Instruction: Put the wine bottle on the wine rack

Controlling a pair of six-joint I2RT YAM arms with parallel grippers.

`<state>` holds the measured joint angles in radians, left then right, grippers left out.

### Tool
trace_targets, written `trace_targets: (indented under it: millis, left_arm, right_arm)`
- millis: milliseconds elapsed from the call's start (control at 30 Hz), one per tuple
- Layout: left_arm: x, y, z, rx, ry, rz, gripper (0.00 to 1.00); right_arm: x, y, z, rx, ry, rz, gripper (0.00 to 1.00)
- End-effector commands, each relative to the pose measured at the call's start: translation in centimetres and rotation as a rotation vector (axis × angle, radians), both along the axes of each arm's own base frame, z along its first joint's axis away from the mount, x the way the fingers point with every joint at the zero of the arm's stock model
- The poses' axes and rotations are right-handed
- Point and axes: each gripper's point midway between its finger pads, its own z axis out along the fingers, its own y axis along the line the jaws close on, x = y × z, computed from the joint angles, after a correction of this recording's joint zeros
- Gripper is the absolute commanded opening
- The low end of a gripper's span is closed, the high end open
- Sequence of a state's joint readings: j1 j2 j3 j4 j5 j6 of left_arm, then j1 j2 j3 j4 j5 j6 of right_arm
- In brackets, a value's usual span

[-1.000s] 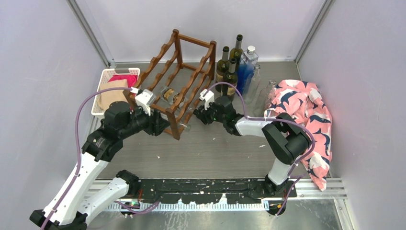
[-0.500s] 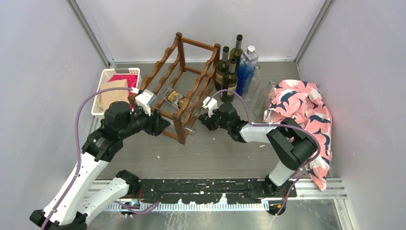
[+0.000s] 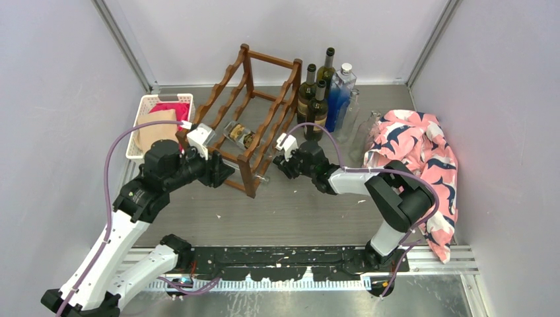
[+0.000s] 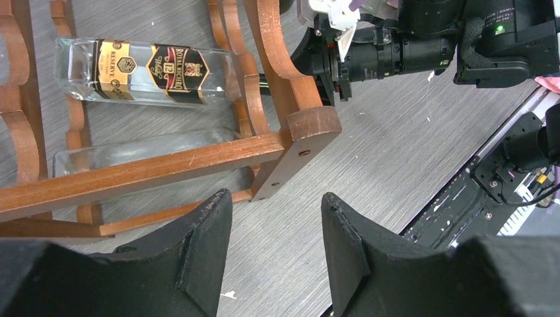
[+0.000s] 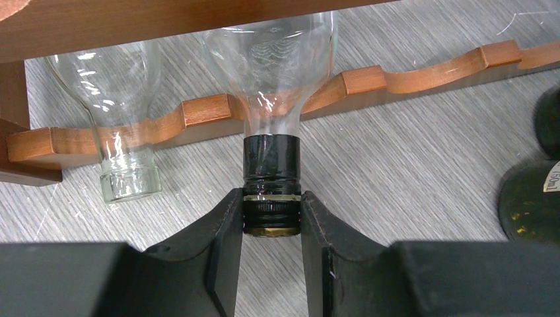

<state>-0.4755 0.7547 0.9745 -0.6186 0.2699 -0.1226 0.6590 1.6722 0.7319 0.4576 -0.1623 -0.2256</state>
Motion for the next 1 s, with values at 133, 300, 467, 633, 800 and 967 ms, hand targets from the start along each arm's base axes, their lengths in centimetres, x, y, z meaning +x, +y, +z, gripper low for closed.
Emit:
trace_targets:
  millis: [133, 300, 467, 633, 800, 967]
  left_arm:
    - [0.6, -0.1, 1.1, -0.015, -0.055, 0.003, 0.52]
    - [0.7, -0.2, 1.0, -0.015, -0.054, 0.0, 0.52]
    - [0.8, -0.2, 1.1, -0.015, -0.053, -0.001, 0.52]
    - [0.7, -0.1, 1.2, -0.015, -0.058, 0.001, 0.52]
    - [0.6, -0.1, 1.2, -0.016, -0.057, 0.002, 0.53]
    - [0.6, -0.1, 1.3, -0.019, -0.063, 0.001, 0.53]
  right_arm:
    - [-0.9, -3.5, -5.3, -0.181, 0.048, -0.041, 0.09]
    - [-0.9, -3.0, -4.4, -0.189, -0.029, -0.007, 0.09]
    - [-0.6, -2.5, -4.6, -0.244, -0.051, -0.007, 0.09]
    - [0.0, -2.0, -3.8, -0.279, -0.103, -0.024, 0.14]
    - [0.5, -1.8, -3.1, -0.32, -0.157, -0.026, 0.19]
    - [0.8, -1.6, -1.4, -0.312, -0.217, -0.025, 0.29]
